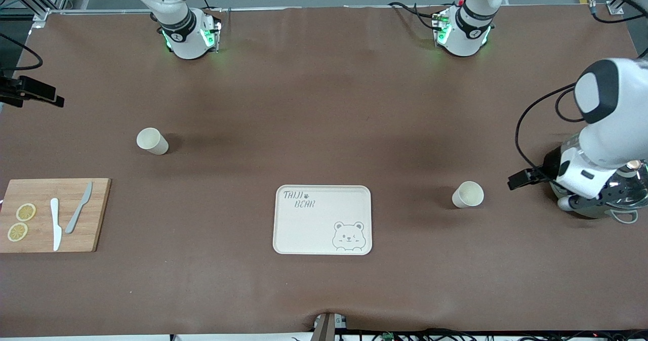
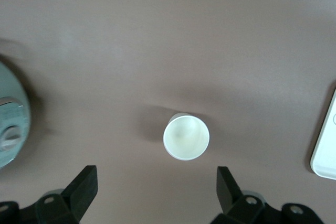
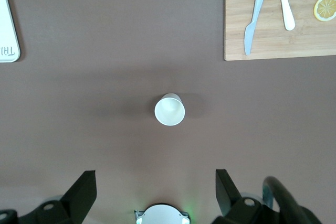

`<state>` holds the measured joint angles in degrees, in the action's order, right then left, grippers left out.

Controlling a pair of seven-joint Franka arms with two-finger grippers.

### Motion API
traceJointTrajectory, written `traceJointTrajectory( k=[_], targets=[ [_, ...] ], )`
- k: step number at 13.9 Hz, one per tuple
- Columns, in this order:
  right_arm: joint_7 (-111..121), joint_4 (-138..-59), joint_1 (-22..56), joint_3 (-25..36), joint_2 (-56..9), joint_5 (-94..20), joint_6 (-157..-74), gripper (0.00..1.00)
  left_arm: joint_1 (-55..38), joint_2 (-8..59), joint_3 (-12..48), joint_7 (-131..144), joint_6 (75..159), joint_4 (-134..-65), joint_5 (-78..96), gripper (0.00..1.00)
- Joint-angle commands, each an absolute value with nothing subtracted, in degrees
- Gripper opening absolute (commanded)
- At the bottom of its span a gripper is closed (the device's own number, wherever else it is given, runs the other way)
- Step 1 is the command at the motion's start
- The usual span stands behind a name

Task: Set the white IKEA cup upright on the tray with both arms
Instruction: 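Reach the left gripper to the white cup while the right gripper moves out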

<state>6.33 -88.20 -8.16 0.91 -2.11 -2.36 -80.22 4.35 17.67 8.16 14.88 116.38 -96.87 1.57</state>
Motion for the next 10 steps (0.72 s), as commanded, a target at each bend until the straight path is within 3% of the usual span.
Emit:
traceJointTrajectory(
  k=[1, 10],
  targets=[
    [5.7, -86.9, -9.2, 0.4, -3.6, -3.3, -79.5, 1.00, 3.5, 22.0, 8.4, 15.6, 120.7, -96.2, 2.5, 1.00],
    [5.5, -87.4, -13.7, 0.4, -11.4, -3.2, -73.5, 1.00, 2.9, 30.3, 8.3, 15.3, 123.3, -98.0, 1.8, 1.00]
  ],
)
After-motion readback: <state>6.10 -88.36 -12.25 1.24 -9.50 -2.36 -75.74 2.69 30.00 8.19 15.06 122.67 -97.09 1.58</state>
